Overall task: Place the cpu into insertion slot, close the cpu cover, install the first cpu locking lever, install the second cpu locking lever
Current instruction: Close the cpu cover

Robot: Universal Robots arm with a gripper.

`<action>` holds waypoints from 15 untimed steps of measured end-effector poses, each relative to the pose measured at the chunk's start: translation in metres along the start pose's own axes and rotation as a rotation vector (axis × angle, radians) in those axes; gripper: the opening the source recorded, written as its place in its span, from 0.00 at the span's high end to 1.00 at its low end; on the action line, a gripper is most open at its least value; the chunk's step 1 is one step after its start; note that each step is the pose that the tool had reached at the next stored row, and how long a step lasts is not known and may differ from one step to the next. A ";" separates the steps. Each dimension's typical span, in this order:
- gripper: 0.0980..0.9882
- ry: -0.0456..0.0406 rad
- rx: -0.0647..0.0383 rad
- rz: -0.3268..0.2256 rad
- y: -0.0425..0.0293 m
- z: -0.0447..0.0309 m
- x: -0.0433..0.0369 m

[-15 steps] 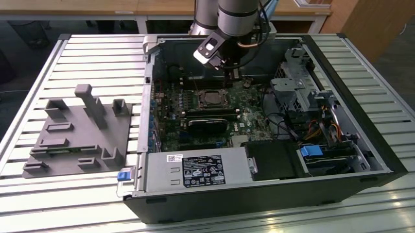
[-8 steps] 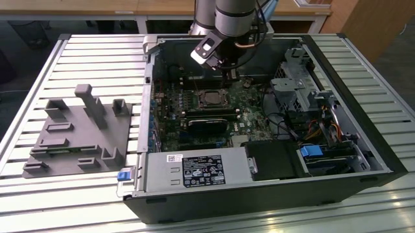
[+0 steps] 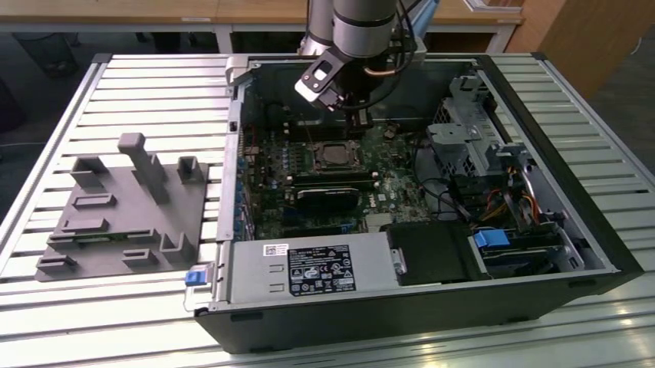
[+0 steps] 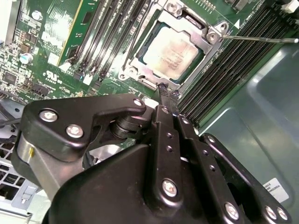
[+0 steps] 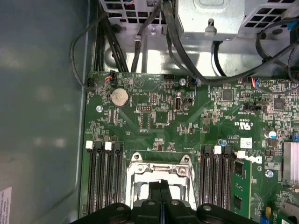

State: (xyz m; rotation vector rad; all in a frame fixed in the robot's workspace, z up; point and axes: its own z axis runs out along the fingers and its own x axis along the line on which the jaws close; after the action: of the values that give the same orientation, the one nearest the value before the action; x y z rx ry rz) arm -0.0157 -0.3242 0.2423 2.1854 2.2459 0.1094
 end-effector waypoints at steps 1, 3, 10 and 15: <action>0.97 0.0000 0.000 0.000 -0.0005 0.0000 0.0000; 0.97 0.0000 0.000 0.000 -0.0014 -0.0001 0.0000; 0.97 0.0000 0.000 0.000 -0.0043 -0.0002 0.0001; 0.97 0.0000 0.000 0.000 -0.0072 -0.0004 0.0002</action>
State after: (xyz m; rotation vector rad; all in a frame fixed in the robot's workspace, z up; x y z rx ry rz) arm -0.0230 -0.3242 0.2423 2.1854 2.2459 0.1094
